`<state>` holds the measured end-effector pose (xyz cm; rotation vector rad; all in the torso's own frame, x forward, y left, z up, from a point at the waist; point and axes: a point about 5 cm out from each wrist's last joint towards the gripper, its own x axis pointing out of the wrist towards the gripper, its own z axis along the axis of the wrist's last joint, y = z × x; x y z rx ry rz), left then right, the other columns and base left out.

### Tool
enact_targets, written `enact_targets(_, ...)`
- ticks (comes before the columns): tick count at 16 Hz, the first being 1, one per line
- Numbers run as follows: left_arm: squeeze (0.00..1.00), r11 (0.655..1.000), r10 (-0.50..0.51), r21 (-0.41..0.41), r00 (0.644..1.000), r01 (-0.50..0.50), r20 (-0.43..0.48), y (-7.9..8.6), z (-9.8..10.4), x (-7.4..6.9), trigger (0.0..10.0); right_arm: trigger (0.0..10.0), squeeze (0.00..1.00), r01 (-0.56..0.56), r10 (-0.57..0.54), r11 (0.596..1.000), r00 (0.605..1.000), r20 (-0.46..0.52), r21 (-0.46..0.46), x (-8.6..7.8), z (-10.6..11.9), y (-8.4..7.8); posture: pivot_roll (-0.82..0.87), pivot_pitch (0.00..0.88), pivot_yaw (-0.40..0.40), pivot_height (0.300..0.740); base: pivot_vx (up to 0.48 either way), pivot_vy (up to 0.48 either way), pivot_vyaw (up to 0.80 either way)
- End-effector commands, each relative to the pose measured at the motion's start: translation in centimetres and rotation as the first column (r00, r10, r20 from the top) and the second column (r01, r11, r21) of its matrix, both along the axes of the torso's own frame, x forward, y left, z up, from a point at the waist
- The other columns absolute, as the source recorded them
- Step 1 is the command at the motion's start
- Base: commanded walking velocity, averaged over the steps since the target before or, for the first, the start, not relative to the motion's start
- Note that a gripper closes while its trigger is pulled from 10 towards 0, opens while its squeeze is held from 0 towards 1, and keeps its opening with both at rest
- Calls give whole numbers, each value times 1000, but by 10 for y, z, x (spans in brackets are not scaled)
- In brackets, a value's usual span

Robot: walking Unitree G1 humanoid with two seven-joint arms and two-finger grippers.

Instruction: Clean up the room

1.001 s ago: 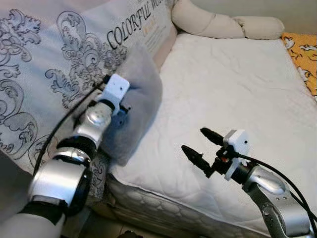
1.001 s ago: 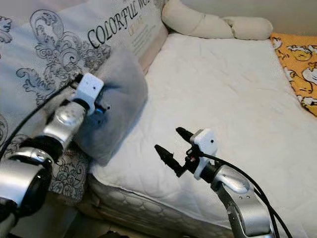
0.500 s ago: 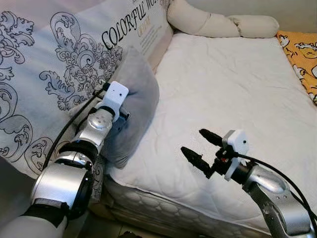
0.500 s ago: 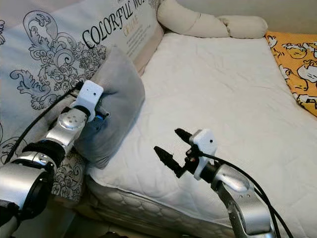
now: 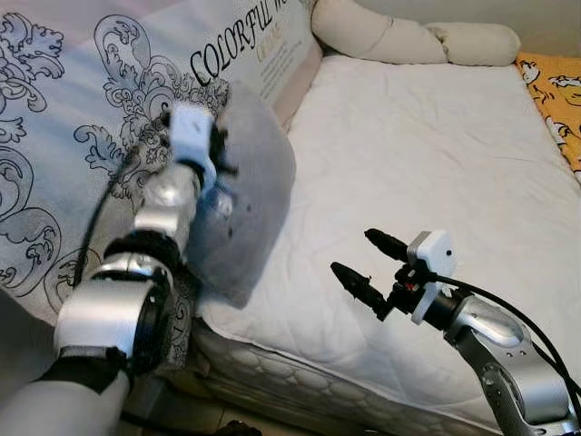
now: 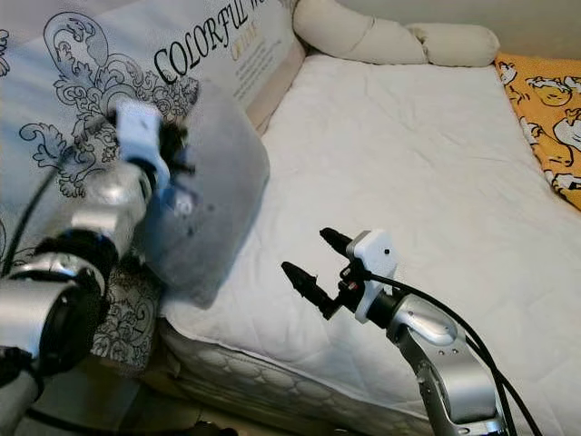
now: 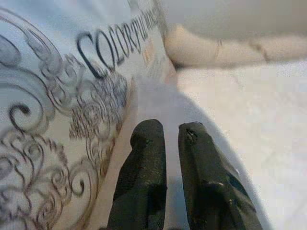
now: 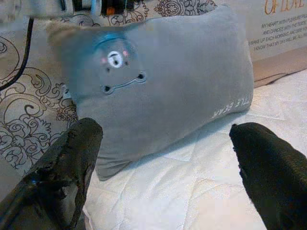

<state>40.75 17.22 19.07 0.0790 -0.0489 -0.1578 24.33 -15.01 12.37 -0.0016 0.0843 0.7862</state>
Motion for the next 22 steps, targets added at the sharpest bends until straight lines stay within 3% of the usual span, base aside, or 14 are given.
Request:
enact_targets(1,0,1000,-7,-14,1000,6,-17,0,-2,0,10000,10000,988,15,-15,1000,1000,7,-8,2,2,-4,-144,15,70,740,0,0,0)
enact_targets(4,0,994,-21,106,997,30,-80,1,-26,-8,10000,10000,843,11,-11,1000,1000,4,-14,0,0,-2,-147,16,72,740,0,0,0)
enact_targets(5,0,982,-13,186,993,35,-117,4,-38,-12,10000,10000,792,8,-8,1000,1000,3,-16,-1,-1,-1,-151,18,74,740,0,0,0)
enact_targets(6,0,965,-4,259,993,35,-118,9,-44,-15,10000,10000,616,7,-7,1000,1000,3,-16,-1,-1,-1,-153,18,75,740,0,0,0)
enact_targets(7,0,970,0,241,998,17,-68,11,-36,-14,10000,10000,502,12,-12,1000,1000,5,-14,-2,-1,-1,-154,18,75,740,0,0,0)
enact_targets(8,0,979,-33,200,999,29,18,11,-22,-12,10000,10000,471,24,-24,1000,1000,10,-8,-2,0,-2,-150,19,72,740,0,0,0)
enact_targets(9,867,982,-112,164,989,95,99,4,-9,-13,10000,10000,227,37,-37,999,999,11,6,-4,0,-2,-148,18,74,740,0,0,0)
enact_targets(10,867,980,-141,157,982,120,127,0,-4,-13,10000,10000,227,44,-44,999,999,11,14,-4,0,-2,-147,17,75,740,0,0,0)
enact_targets(11,937,973,-229,81,955,217,190,-10,6,-17,10000,10000,0,65,-65,998,998,15,25,-5,0,-1,-142,12,83,740,0,0,0)
enact_targets(12,937,967,-253,54,945,248,208,-13,8,-19,10000,10000,0,73,-74,997,997,17,29,-6,0,0,-142,12,84,740,0,0,0)
enact_targets(13,1000,953,-297,21,924,301,242,-23,11,-28,10000,10000,0,117,-119,992,992,31,51,-4,1,2,-138,11,87,740,0,0,0)
enact_targets(16,1000,929,-344,-56,911,365,228,-42,-4,-69,10000,10000,0,254,-258,960,966,17,119,2,2,7,-132,0,90,740,0,0,0)
enact_targets(19,1000,939,-283,-171,953,298,109,-31,-34,-107,10000,10000,0,328,-328,930,944,-26,165,1,-3,12,-107,0,63,740,0,0,0)
enact_targets(22,1000,951,-258,-168,966,259,26,-23,-40,-137,10000,10000,0,389,-385,902,921,-57,190,-1,-6,11,-88,0,42,740,0,0,0)
